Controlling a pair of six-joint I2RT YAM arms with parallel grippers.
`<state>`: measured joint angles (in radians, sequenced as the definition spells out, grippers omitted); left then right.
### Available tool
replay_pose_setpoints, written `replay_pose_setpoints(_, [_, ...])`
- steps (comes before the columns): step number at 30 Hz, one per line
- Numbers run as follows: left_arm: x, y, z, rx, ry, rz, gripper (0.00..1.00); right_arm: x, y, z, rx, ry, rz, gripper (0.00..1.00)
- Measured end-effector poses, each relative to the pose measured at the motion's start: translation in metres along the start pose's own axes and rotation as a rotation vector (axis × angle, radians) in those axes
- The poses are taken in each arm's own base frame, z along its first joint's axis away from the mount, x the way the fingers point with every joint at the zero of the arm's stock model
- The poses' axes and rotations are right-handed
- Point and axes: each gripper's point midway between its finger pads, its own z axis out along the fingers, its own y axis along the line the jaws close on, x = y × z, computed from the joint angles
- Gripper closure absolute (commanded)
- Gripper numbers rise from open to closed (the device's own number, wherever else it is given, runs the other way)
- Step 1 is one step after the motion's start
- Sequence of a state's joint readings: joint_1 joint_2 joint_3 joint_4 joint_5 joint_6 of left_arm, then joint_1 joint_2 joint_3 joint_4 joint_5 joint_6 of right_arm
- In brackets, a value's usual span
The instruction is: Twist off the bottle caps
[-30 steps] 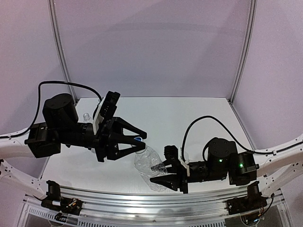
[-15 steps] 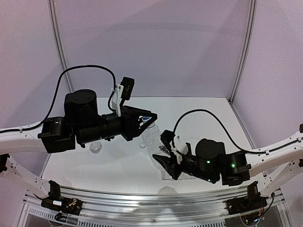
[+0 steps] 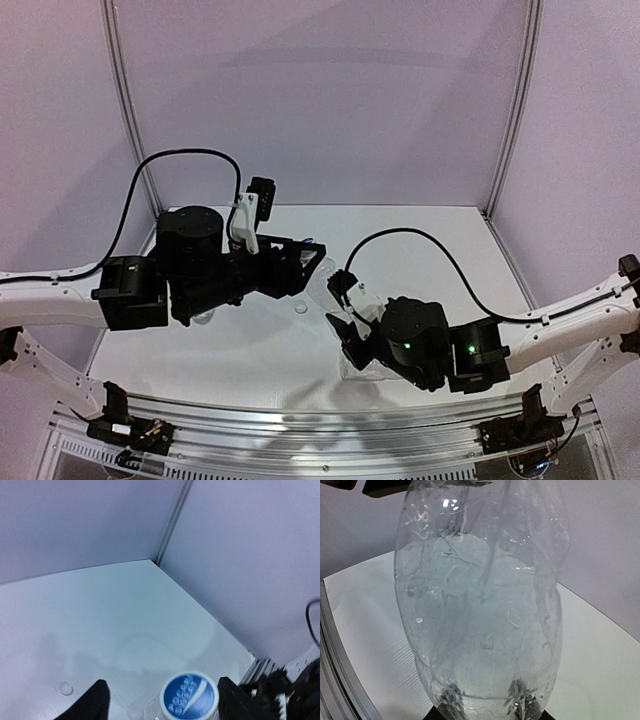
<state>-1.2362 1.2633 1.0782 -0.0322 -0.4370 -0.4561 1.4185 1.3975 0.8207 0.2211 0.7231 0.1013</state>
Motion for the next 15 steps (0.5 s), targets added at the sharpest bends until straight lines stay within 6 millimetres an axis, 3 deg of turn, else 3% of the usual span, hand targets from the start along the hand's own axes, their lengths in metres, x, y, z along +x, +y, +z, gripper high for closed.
replay_pose_setpoints(4, [0.002, -0.011, -0.022, 0.130, 0.001, 0.085, 0.11, -0.013, 0.007, -0.010, -0.082, -0.028, 0.020, 0.64])
replay_pose_setpoints(8, [-0.018, -0.029, -0.058, 0.306, -0.053, 0.133, 0.16, -0.026, 0.016, -0.026, -0.198, -0.074, 0.048, 0.64])
replay_pose_setpoints(12, [-0.039, -0.042, -0.098, 0.491, -0.126, 0.162, 0.20, -0.029, 0.035, -0.042, -0.361, -0.099, 0.043, 0.64])
replay_pose_setpoints(15, [-0.043, -0.051, -0.120, 0.603, -0.157, 0.196, 0.21, -0.030, 0.054, -0.054, -0.499, -0.106, 0.032, 0.64])
